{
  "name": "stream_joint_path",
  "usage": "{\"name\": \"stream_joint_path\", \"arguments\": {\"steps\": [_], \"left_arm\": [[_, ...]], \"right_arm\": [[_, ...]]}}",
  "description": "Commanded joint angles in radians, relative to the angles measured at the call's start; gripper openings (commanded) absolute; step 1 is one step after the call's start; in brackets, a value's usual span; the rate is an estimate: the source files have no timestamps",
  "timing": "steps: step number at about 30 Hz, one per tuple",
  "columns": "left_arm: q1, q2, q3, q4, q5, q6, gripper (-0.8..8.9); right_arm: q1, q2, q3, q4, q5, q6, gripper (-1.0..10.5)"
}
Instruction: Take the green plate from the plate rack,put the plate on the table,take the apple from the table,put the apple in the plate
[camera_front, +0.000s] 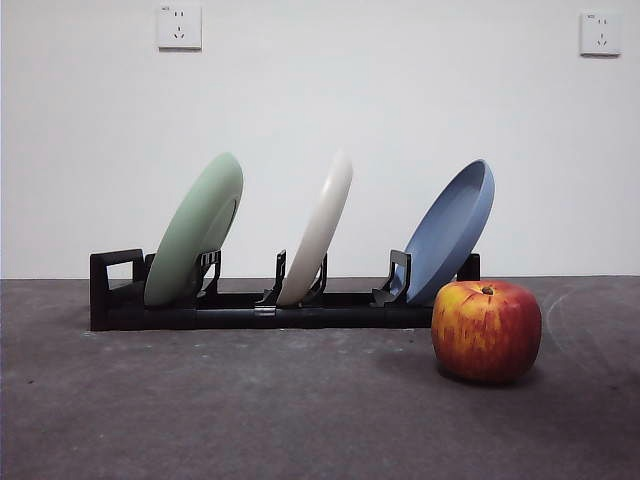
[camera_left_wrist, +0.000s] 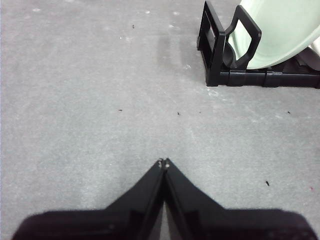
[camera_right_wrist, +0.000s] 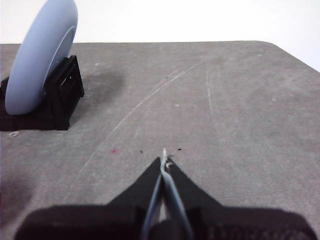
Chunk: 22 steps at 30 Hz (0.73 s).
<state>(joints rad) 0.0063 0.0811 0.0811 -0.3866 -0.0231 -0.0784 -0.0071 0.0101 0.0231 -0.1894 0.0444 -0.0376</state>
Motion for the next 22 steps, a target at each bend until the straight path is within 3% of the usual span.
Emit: {"name": "stream_joint_path", "arguments": {"steps": [1, 4, 7, 9, 12, 14, 16, 19, 22], "left_arm": [[0.003, 0.0, -0.007, 0.029, 0.001, 0.0, -0.04], [0.003, 0.0, -0.007, 0.052, 0.005, -0.005, -0.03], [0.003, 0.0, -0.007, 0.062, 0.004, -0.066, -0.04], [0.003, 0.0, -0.007, 0.082, 0.005, -0.103, -0.04], [0.003, 0.0, -0.006, 0.112, 0.023, -0.18, -0.04], [0.003, 0.0, -0.002, 0.141, 0.093, -0.221, -0.04], [0.003, 0.0, 0.016, 0.145, 0.184, -0.247, -0.04], [0.003, 0.014, 0.074, 0.14, 0.296, -0.257, -0.05], [0.003, 0.051, 0.151, 0.138, 0.345, -0.259, -0.05]], "right_arm": [[0.0, -0.001, -0.008, 0.003, -0.001, 0.01, 0.0], [0.0, -0.001, -0.008, 0.005, -0.018, 0.012, 0.0], [0.0, -0.001, -0.008, 0.005, -0.047, 0.032, 0.0], [0.0, -0.001, -0.008, 0.005, -0.048, 0.108, 0.0], [0.0, -0.001, -0.008, 0.01, -0.048, 0.279, 0.0], [0.0, -0.001, -0.001, 0.019, -0.051, 0.435, 0.0], [0.0, -0.001, 0.019, 0.025, -0.072, 0.539, 0.0], [0.0, 0.01, 0.087, 0.024, -0.114, 0.605, -0.1], [0.0, 0.054, 0.178, 0.024, -0.16, 0.607, -0.1]]}}
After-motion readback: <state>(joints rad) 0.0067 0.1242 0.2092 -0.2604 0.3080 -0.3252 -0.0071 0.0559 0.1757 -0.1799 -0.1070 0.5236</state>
